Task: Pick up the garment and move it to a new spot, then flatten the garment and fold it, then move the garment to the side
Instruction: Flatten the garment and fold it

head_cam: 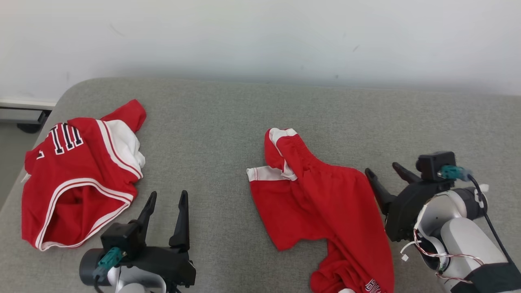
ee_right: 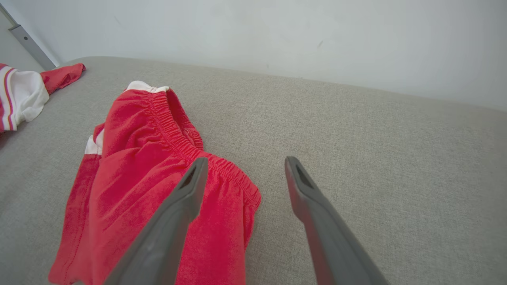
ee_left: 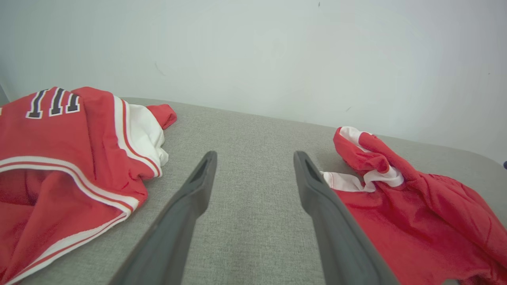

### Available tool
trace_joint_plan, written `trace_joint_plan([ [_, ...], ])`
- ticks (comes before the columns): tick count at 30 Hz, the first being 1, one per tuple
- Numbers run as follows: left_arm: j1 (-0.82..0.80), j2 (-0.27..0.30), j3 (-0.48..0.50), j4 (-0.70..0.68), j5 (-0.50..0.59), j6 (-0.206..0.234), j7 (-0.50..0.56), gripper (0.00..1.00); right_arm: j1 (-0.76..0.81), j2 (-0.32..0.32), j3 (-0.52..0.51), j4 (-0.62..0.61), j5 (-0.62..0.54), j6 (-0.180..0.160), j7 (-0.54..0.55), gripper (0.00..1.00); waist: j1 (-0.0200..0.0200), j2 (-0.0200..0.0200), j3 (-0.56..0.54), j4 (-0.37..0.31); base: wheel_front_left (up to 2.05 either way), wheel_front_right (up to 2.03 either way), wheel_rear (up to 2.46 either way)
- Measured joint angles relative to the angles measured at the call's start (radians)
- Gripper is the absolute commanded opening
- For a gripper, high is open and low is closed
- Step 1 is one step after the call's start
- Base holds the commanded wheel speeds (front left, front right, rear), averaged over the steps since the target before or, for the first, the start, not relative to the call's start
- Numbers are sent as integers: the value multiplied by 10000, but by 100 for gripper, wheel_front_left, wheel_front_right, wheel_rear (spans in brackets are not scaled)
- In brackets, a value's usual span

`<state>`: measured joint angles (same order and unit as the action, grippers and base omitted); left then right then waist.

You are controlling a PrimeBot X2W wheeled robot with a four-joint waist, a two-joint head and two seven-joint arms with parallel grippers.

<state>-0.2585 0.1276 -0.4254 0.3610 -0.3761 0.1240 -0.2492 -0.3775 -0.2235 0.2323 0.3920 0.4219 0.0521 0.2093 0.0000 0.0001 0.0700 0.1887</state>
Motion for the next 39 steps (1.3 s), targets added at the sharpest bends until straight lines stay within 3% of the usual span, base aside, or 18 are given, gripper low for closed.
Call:
trace_joint_plan([
  [16,538,-639,899,-1379,1053,0,-25,100,-1835,-366,1181,2063,40,579,2945,100,0,0,300,626,0,0,0],
  [24,678,-708,957,-1756,1221,0,25,100,-2175,-332,1402,2821,286,639,3758,100,0,0,517,855,0,0,0],
  [25,691,-713,995,-1770,1225,0,31,100,-2272,-326,1484,2915,290,639,3854,75,0,0,545,877,0,0,0],
  [26,696,-713,1041,-1791,1237,0,36,100,-2317,-320,1530,2918,305,660,3893,0,0,0,566,891,0,0,0],
  [34,880,-746,1356,-1918,1371,2,215,100,-2871,-364,1379,3141,725,713,3695,0,0,0,545,741,0,0,0],
  [39,959,-775,1384,-2034,1574,0,360,100,-2841,-1087,734,2894,1126,713,2982,0,0,0,445,484,0,0,0],
])
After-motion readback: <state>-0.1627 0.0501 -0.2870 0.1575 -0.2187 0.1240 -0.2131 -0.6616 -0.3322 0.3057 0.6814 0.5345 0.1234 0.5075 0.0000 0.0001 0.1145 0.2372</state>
